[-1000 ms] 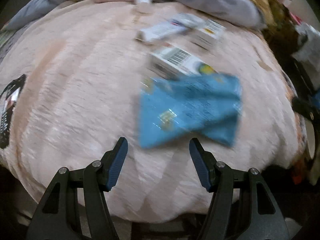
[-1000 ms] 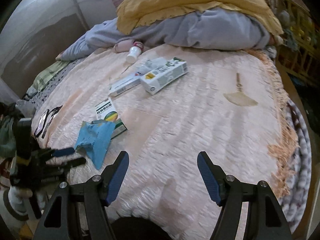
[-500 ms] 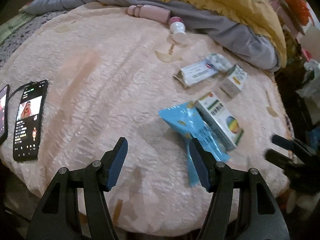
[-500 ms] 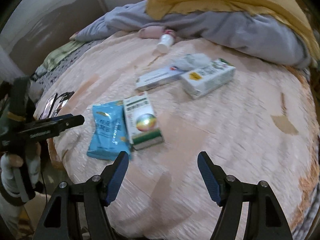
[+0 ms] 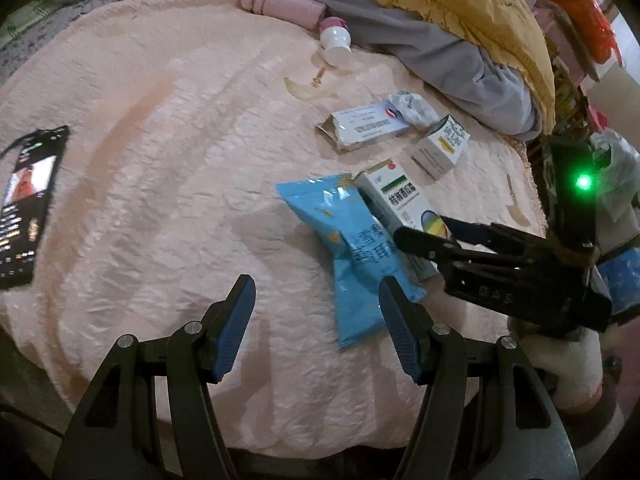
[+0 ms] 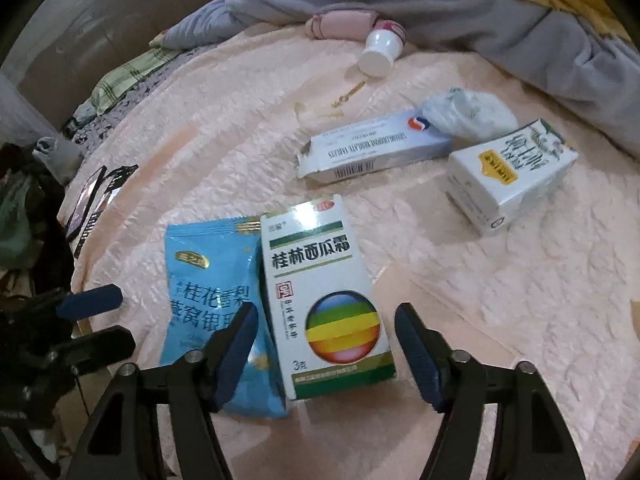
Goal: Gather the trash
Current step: 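Grasp the white medicine box with the right tool while the left tool grasps the blue snack bag, then carry the medicine box and blue snack bag over the white bucket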
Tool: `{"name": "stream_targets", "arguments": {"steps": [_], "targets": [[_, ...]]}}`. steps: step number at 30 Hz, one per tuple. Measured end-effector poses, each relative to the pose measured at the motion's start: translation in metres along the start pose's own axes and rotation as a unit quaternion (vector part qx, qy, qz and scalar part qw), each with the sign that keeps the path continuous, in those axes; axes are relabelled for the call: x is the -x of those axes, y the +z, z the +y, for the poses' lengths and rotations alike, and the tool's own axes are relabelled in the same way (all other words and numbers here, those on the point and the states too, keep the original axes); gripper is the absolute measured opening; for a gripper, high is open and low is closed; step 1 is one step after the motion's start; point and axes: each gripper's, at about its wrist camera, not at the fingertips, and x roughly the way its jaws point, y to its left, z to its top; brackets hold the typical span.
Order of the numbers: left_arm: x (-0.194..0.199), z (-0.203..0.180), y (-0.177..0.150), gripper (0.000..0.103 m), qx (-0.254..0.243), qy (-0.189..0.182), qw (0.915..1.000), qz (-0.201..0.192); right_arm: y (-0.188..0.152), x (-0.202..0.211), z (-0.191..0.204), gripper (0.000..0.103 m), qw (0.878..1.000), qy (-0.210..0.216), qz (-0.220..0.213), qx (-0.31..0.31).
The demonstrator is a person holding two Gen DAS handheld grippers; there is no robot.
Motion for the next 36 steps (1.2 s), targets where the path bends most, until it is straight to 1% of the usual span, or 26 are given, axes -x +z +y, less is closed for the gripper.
{"name": "stream_targets", "arguments": {"steps": [5, 7, 9, 12, 14, 16, 18, 19, 20, 21, 24, 27, 30, 36], "targets": [[-0.020, -0.011, 0.006, 0.063, 0.002, -0.008, 0.9999, 0.007, -0.015, 0.033, -0.027, 0.054, 0.999, -0.033, -0.023, -0.026], [-0.027, -0.016, 0.009, 0.063, -0.002, -0.008, 1.0000, 0.001, -0.026, 0.048, -0.041, 0.054, 0.998, -0.054, -0.028, -0.033], [-0.034, -0.021, 0.012, 0.063, -0.003, -0.005, 1.0000, -0.003, -0.038, 0.059, -0.056, 0.054, 0.996, -0.072, -0.027, -0.045], [-0.047, -0.029, 0.017, 0.063, -0.005, -0.007, 1.0000, 0.001, -0.061, 0.071, -0.079, 0.054, 0.993, -0.090, -0.022, -0.072], [-0.056, -0.035, 0.019, 0.063, -0.006, -0.008, 0.9999, 0.003, -0.068, 0.075, -0.088, 0.054, 0.992, -0.092, -0.023, -0.084], [-0.064, -0.042, 0.022, 0.062, -0.009, -0.006, 0.9999, 0.004, -0.075, 0.077, -0.094, 0.054, 0.991, -0.081, -0.029, -0.098], [-0.070, -0.050, 0.024, 0.062, -0.021, -0.004, 0.9998, 0.006, -0.076, 0.074, -0.096, 0.056, 0.991, -0.079, -0.028, -0.102], [-0.071, -0.052, 0.024, 0.052, -0.025, -0.005, 0.9997, 0.005, -0.074, 0.071, -0.095, 0.056, 0.991, -0.084, -0.027, -0.102], [-0.072, -0.053, 0.024, 0.048, -0.028, -0.005, 0.9996, 0.005, -0.072, 0.068, -0.093, 0.056, 0.991, -0.086, -0.029, -0.100], [-0.074, -0.056, 0.023, 0.047, -0.033, -0.005, 0.9994, 0.010, -0.071, 0.067, -0.093, 0.056, 0.991, -0.085, -0.034, -0.100], [-0.071, -0.060, 0.021, 0.042, -0.039, -0.012, 0.9991, 0.007, -0.068, 0.060, -0.091, 0.056, 0.991, -0.088, -0.042, -0.091], [-0.063, -0.064, 0.018, 0.040, -0.045, -0.016, 0.9989, 0.000, -0.071, 0.058, -0.086, 0.052, 0.990, -0.105, -0.045, -0.077], [-0.053, -0.072, 0.016, 0.040, -0.054, -0.023, 0.9982, -0.008, -0.077, 0.067, -0.087, 0.051, 0.990, -0.103, -0.050, -0.081], [-0.037, -0.103, 0.012, 0.040, -0.089, -0.037, 0.9952, -0.020, -0.092, 0.107, -0.093, 0.051, 0.987, -0.098, -0.089, -0.095]]}}
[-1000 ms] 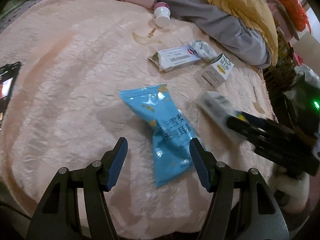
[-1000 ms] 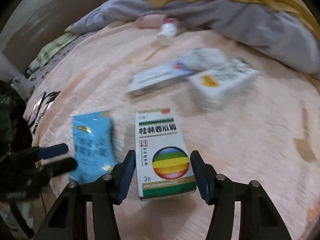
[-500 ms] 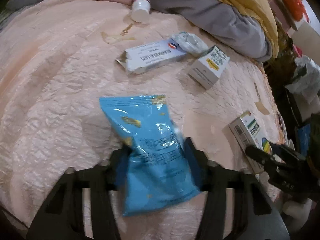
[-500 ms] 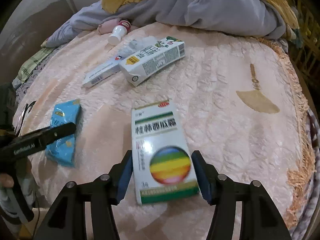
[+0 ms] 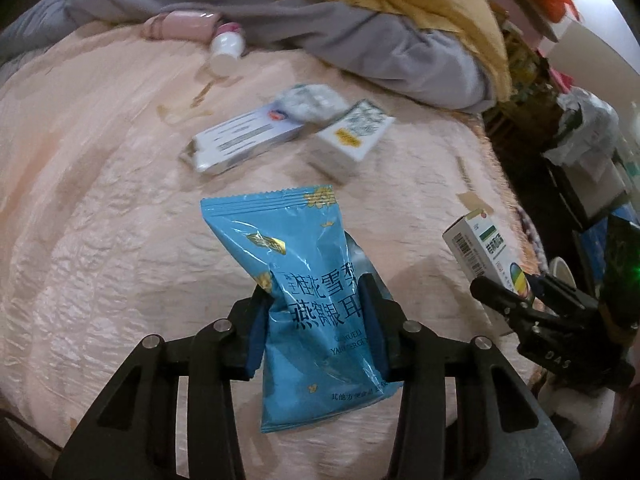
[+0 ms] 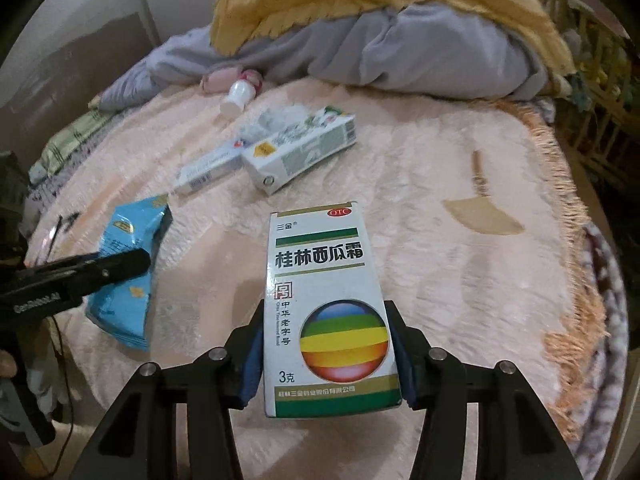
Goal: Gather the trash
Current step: 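Carry the medicine box and blue snack bag over the white bucket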
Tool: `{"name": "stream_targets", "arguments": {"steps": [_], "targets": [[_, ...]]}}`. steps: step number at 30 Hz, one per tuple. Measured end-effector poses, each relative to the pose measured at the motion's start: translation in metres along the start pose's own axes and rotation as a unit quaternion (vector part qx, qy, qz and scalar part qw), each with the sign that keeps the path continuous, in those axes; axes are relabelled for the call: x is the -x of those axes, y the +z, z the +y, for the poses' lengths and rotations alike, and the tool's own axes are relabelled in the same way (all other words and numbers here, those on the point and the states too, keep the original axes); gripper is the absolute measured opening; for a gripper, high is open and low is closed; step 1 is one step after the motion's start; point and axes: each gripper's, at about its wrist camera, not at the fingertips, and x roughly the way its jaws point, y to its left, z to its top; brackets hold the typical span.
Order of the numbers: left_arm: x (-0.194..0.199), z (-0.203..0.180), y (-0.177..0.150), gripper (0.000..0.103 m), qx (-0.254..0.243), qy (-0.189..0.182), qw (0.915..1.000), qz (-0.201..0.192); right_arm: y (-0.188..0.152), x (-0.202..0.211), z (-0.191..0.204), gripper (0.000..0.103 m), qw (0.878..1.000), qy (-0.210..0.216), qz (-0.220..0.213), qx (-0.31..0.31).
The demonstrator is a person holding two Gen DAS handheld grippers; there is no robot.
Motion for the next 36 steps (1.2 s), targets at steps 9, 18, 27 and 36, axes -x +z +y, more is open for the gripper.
{"name": "stream_targets", "arguments": {"steps": [9, 18, 27, 36], "targets": [[0.005, -0.061, 0.002, 0.040, -0.058, -0.009, 0.9982, -0.012, -0.017, 0.055, -0.032, 0.051, 0.998, -0.015, -0.046, -0.030], [0.001, -0.130, -0.003, 0.040, -0.122, -0.018, 0.9922, -0.015, -0.037, 0.092, -0.072, 0.051, 0.994, -0.042, -0.072, -0.066], [-0.003, -0.181, -0.008, 0.040, -0.166, -0.023, 0.9856, -0.022, -0.058, 0.119, -0.112, 0.051, 0.989, -0.061, -0.090, -0.101], [-0.010, -0.227, -0.017, 0.040, -0.204, -0.029, 0.9783, -0.025, -0.077, 0.144, -0.144, 0.051, 0.983, -0.079, -0.101, -0.130]]}}
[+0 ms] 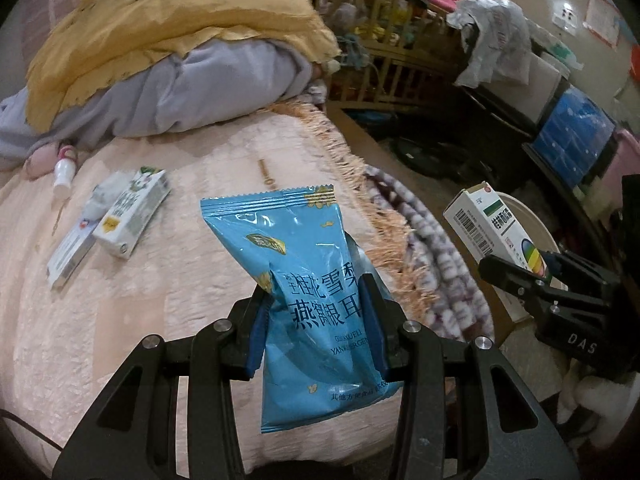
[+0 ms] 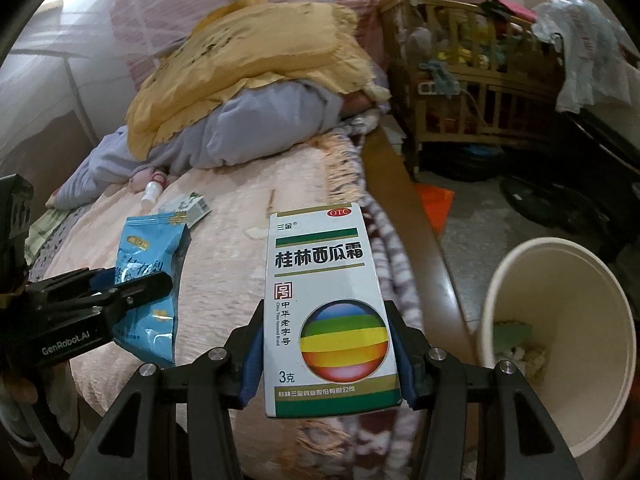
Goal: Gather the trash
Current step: 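Carry the medicine box and blue snack bag over the white bucket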
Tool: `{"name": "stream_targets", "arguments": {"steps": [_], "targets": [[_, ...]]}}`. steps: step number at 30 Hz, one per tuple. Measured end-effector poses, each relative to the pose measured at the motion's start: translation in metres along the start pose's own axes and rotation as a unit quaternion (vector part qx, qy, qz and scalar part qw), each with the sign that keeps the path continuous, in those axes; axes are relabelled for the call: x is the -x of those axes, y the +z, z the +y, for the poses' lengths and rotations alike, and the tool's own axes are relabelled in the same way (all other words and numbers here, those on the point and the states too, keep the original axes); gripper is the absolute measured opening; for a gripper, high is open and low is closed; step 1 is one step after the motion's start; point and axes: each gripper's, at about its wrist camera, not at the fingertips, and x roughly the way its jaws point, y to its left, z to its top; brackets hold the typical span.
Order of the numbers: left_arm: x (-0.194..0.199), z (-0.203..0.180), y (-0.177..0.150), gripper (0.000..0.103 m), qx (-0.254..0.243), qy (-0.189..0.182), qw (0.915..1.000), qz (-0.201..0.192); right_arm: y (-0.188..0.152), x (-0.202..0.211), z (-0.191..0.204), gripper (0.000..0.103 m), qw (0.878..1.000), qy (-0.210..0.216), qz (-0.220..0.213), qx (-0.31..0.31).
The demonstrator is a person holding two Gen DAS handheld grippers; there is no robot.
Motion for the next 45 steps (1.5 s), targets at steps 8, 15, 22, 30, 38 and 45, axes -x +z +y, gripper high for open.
{"name": "stream_targets", "arguments": {"steps": [8, 15, 22, 30, 38, 45], "targets": [[-0.005, -0.037, 0.006, 0.040, -0.032, -0.007, 0.9995, -0.003, -0.005, 0.018, -0.038, 0.051, 0.999, -0.021, -0.009, -0.027], [-0.012, -0.062, 0.014, 0.040, -0.059, -0.009, 0.9982, -0.005, -0.011, 0.028, -0.071, 0.051, 0.998, -0.040, -0.012, -0.048], [-0.021, -0.089, 0.022, 0.040, -0.085, -0.011, 0.9963, -0.001, -0.017, 0.033, -0.099, 0.051, 0.996, -0.057, -0.011, -0.069], [-0.035, -0.118, 0.027, 0.040, -0.108, -0.020, 0.9940, 0.003, -0.024, 0.040, -0.129, 0.051, 0.993, -0.074, -0.013, -0.093], [-0.055, -0.150, 0.032, 0.040, -0.130, -0.030, 0.9910, 0.011, -0.032, 0.039, -0.155, 0.051, 0.990, -0.090, -0.007, -0.111], [-0.080, -0.182, 0.036, 0.040, -0.141, -0.053, 0.9882, 0.028, -0.043, 0.038, -0.183, 0.052, 0.985, -0.110, 0.003, -0.134]]}}
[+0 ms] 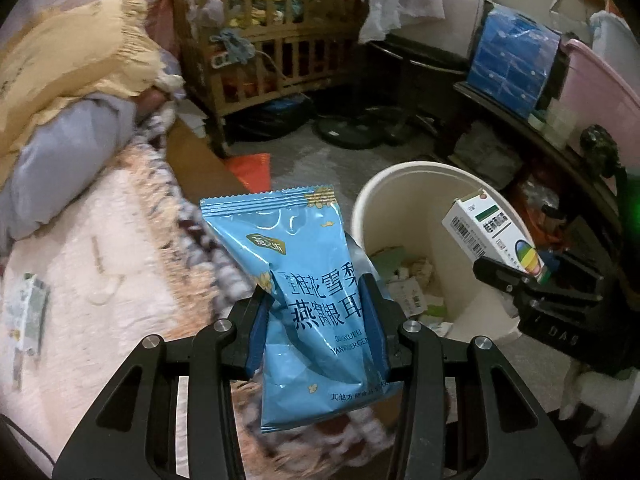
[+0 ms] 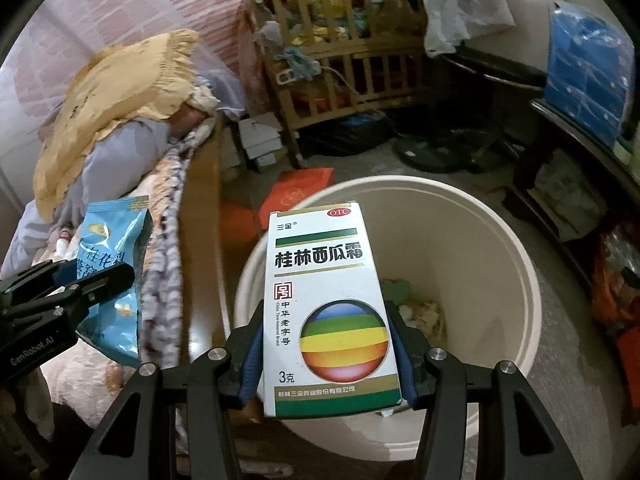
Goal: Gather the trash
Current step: 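Carry the medicine box and blue snack bag over the white bucket, then open both tools to drop the medicine box and snack bag into the bucket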
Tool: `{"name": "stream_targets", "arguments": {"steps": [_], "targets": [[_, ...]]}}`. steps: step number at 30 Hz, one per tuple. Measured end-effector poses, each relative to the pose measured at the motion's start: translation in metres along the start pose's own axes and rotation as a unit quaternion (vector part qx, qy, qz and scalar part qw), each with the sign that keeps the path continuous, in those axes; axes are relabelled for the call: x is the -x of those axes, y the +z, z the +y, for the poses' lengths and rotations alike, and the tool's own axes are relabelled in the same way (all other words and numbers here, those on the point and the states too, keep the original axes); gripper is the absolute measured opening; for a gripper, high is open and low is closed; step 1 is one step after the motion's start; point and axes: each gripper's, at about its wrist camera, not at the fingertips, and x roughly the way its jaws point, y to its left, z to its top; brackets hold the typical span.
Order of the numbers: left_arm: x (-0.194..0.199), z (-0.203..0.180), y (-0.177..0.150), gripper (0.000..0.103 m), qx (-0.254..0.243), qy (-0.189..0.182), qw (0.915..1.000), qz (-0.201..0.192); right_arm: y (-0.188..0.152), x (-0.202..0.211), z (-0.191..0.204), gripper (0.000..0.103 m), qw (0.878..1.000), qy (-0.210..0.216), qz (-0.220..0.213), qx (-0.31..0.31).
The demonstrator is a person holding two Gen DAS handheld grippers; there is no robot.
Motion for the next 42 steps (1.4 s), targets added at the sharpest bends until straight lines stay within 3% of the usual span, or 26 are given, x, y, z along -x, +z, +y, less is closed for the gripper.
{"name": "stream_targets", "arguments": {"steps": [11, 14, 17, 26, 42], "targets": [[-0.038, -0.035, 0.019, 0.042, 0.009, -0.071, 0.9972, 0.019, -0.003, -0.006, -0.037, 0.051, 0.999, -0.022, 0.007, -0.047], [-0.041, -0.035, 0.021, 0.051, 0.023, -0.099, 0.9946, 0.020, -0.003, -0.006, -0.039, 0.053, 0.998, -0.039, 0.005, -0.049], [-0.039, -0.032, 0.020, 0.059, 0.027, -0.103, 0.9941, 0.019, -0.003, -0.006, -0.043, 0.064, 0.997, -0.035, 0.005, -0.064], [-0.021, 0.006, 0.011, 0.059, 0.057, -0.089, 0.9943, 0.019, -0.001, -0.008, -0.015, 0.065, 0.999, -0.017, 0.001, -0.038], [0.002, 0.060, -0.024, 0.059, 0.073, -0.019, 0.9971, 0.016, 0.002, -0.014, 0.018, 0.065, 1.000, 0.004, -0.001, -0.013]]}}
